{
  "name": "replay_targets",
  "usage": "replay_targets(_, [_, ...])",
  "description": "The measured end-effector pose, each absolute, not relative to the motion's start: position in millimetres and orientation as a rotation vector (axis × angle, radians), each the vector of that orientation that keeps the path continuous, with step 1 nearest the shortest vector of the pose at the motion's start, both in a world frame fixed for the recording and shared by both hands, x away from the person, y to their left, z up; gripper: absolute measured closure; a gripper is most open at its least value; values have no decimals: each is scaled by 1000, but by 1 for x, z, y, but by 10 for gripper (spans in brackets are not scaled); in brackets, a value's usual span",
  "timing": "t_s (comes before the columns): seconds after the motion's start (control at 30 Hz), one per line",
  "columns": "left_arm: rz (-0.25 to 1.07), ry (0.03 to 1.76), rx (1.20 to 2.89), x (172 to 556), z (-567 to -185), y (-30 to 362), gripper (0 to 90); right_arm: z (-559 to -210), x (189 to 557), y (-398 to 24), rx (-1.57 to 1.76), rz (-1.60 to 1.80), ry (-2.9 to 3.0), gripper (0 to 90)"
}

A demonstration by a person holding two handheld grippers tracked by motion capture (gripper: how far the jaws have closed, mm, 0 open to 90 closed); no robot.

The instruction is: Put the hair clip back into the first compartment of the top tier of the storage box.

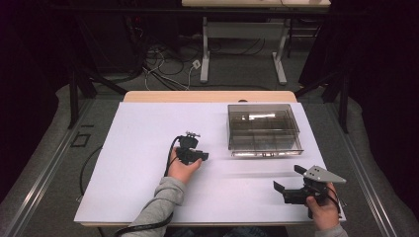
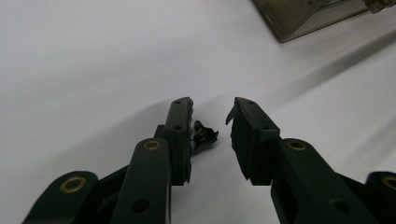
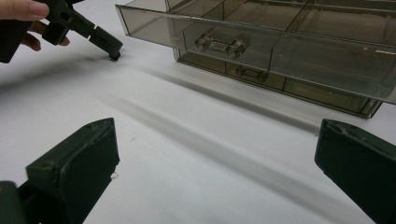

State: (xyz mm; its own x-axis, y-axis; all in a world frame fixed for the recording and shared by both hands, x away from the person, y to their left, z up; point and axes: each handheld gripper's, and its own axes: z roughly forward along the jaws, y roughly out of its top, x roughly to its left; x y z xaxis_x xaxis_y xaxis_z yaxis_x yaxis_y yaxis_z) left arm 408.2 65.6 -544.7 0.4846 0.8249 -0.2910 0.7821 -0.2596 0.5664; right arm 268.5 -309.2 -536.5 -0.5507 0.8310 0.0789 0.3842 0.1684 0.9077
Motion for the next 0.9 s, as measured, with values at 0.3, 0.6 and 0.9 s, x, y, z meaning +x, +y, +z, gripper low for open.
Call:
replay_targets(0.3, [90, 1325, 2085, 409, -547, 64, 717, -537, 268, -309, 1151, 1356, 2019, 0])
replay_targets(0.6, [98, 1330, 2088, 410, -548, 63, 771, -537, 269, -309, 1154, 1354, 2026, 0])
replay_targets(0.9, [107, 1325, 2098, 410, -547, 63, 791, -537, 269, -309, 1150, 1353, 2028, 0])
